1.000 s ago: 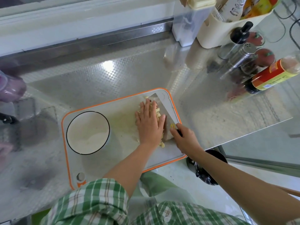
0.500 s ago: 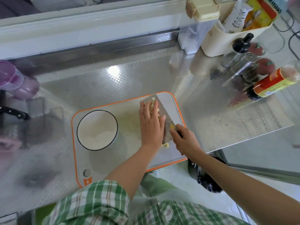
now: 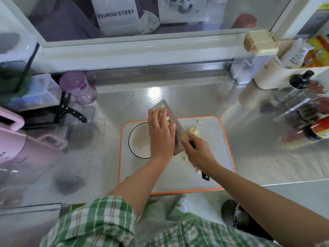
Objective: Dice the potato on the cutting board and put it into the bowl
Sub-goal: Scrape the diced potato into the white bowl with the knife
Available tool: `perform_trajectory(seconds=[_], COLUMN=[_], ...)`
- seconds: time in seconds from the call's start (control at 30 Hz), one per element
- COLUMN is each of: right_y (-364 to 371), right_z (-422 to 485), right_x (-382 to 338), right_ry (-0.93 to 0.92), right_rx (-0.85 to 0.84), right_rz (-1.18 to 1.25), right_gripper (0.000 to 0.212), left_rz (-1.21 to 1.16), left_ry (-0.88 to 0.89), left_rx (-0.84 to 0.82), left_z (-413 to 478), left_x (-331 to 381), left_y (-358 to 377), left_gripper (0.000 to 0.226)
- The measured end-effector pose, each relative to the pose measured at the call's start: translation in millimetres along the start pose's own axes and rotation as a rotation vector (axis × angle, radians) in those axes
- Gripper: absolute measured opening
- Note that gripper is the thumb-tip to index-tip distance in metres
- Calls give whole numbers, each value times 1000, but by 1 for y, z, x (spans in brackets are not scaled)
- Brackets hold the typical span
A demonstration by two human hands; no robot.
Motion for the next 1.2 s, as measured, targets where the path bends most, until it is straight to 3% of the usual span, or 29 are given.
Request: perform_trajectory(seconds=[0.53, 1.07, 1.2], right_y=[49, 52, 53], right_z=[17, 14, 11], right_x=[-11, -9, -13], right_ry=[-71, -122, -114], right_rx=[-7, 11, 27], right_rz=[-57, -137, -122], right_gripper=[31, 29, 27], left_rz=[-56, -34, 65], left_ry=[3, -24, -37], left_rx=[33, -121, -21], left_z=[6, -24, -22], left_x=[-56, -71, -68], left_y=[-12, -18, -28], left_gripper=[45, 27, 23])
Point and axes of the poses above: each hand's wrist, its own z-axis towards the middle knuckle, its own y-axis out of the palm, x = y × z, the point moved 3 cm from there along z, towards the middle knuckle, and after that the axes turned 12 degrees about z, right-handed, at the moved point
